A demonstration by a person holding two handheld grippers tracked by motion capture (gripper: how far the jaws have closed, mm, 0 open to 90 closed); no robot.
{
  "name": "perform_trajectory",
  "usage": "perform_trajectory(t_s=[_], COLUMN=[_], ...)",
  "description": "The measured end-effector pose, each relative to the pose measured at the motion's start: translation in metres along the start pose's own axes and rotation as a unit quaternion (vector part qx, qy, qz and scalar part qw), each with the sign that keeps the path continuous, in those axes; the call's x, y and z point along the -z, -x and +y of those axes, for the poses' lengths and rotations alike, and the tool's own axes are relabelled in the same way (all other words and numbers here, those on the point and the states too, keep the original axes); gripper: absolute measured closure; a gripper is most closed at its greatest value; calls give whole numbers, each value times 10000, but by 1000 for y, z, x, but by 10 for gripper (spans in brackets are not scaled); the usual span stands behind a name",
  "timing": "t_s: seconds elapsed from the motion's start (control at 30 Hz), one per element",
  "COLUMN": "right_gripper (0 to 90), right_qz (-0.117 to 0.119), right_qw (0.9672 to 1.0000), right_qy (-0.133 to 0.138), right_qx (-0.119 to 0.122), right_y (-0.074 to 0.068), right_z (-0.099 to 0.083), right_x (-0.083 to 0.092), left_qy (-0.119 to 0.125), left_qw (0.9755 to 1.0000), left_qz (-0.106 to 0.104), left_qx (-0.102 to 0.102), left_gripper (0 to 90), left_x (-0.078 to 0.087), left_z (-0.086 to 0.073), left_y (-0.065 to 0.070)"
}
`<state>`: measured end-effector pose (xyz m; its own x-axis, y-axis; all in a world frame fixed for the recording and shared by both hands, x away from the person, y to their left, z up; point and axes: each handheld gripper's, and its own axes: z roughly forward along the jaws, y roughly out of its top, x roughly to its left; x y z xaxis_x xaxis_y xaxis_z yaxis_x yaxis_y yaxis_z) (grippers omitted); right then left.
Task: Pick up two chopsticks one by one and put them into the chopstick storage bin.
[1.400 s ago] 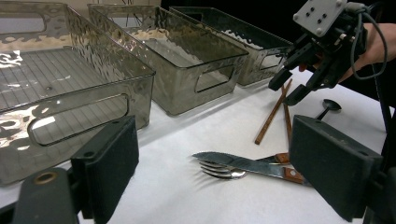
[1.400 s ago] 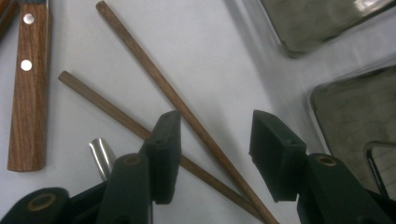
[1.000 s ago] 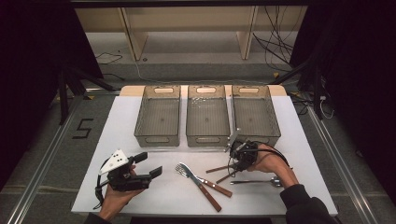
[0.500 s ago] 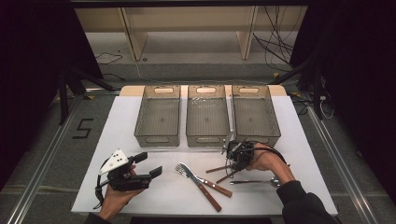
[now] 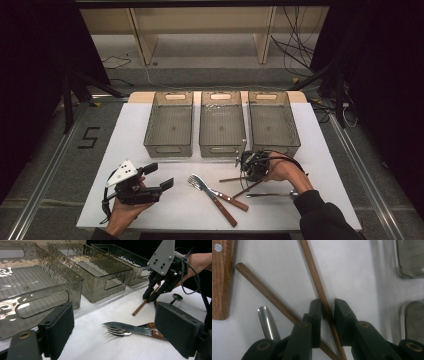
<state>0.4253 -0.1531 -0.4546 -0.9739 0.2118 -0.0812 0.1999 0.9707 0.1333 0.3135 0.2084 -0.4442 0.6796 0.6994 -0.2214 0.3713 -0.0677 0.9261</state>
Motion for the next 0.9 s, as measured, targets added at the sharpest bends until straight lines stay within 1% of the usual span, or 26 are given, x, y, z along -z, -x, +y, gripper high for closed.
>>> perform_trajectory(t_s=[0.1, 0.13, 0.2, 0.23, 0.3, 0.33, 0.4, 0.5, 0.53, 0.6, 0.67, 0.7, 0.73, 0.77, 0.8, 0.83, 0.9], right_gripper=[788, 798, 812, 821, 835, 843, 849, 853, 854, 856, 857, 857, 857, 858, 858, 858, 858], right_qz=[-9, -2, -5, -15, -2, -18, -31, -50, -87, -58, -129, -129, -129, -203, -224, -252, -288], right_qw=[10000, 10000, 9999, 9998, 9998, 9997, 9997, 9996, 9994, 9995, 9994, 9996, 9996, 9995, 9995, 9992, 9986], right_qy=[-49, -24, -97, -65, -87, -49, -102, -78, -46, -89, -21, -16, -16, 83, 173, 276, 451], right_qx=[64, 85, 136, 160, 159, 243, 227, 264, 338, 293, 334, 256, 256, 242, 172, 152, 2], right_y=[-1, -1, -2, -2, -2, -2, -3, -4, -3, -4, -4, -4, -4, -3, -3, -2, -1], right_z=[2, 2, 3, 3, 3, 4, 4, 5, 5, 5, 5, 5, 5, 4, 4, 4, 3], right_x=[0, 0, 0, 0, 0, 0, 0, 0, -1, 1, 2, 5, 5, 10, 14, 17, 26], left_qy=[-1, 0, -4, -4, -4, -4, -4, 2, -5, 2, -5, -5, -1, -6, -6, -6, -8], left_qw=[10000, 10000, 10000, 10000, 10000, 10000, 10000, 10000, 10000, 10000, 10000, 10000, 10000, 10000, 10000, 10000, 10000], left_qz=[-2, -2, -7, -7, -7, -7, -8, -7, -6, -3, 0, 0, 0, 0, 2, 2, 5], left_qx=[0, -2, -7, -7, -8, -8, -10, 2, -6, 2, -1, -1, 4, -3, -1, -1, 4], left_gripper=[157, 157, 157, 157, 157, 157, 157, 157, 157, 157, 157, 157, 157, 157, 157, 157, 157], left_x=[0, 0, 0, 0, 0, 0, 0, 0, 0, 0, 0, 0, 0, 0, 0, 0, 0], left_z=[0, 0, 0, 0, 0, 0, 0, 0, 0, 0, 0, 0, 0, 0, 0, 0, 0], left_y=[0, 0, 0, 0, 0, 0, 0, 0, 0, 0, 0, 0, 0, 0, 0, 0, 0])
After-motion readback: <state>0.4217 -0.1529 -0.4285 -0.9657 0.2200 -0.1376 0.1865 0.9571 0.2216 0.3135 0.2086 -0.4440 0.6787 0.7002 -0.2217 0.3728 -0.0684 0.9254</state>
